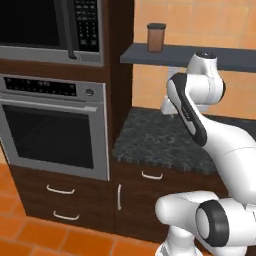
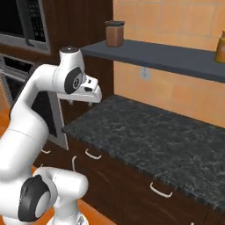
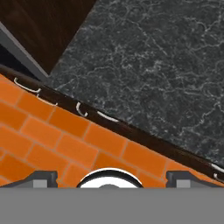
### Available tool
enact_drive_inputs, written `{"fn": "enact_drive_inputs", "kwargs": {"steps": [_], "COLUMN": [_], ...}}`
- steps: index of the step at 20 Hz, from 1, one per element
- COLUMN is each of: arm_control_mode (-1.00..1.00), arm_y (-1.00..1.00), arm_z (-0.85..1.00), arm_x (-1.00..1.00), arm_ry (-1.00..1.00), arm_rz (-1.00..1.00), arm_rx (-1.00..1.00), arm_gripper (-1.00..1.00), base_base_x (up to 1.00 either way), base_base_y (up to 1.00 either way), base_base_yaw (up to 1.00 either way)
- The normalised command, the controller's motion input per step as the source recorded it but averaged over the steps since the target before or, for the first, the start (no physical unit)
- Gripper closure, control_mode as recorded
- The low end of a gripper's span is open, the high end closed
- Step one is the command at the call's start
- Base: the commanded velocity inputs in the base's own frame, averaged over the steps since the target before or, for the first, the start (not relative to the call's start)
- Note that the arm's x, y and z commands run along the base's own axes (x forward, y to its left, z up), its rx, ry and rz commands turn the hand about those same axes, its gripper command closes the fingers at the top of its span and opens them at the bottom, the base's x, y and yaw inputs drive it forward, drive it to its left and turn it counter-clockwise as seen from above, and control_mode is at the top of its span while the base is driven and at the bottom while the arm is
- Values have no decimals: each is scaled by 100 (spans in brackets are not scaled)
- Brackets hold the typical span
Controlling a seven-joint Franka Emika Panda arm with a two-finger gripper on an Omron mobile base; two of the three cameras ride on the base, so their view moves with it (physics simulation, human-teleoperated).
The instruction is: Take a straw from the drawer in front and place it inside the glass cup on the dining counter.
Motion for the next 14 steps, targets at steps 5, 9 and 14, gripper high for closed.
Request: {"fn": "enact_drive_inputs", "kwargs": {"steps": [5,9,14], "arm_control_mode": [100,100,100], "arm_y": [0,0,0], "arm_z": [0,0,0], "arm_x": [0,0,0], "arm_ry": [0,0,0], "arm_rz": [0,0,0], "arm_rx": [0,0,0], "arm_gripper": [-100,-100,-100], "base_base_x": [-16,-31,-1], "base_base_y": [-78,-81,-68], "base_base_yaw": [67,59,44]}}
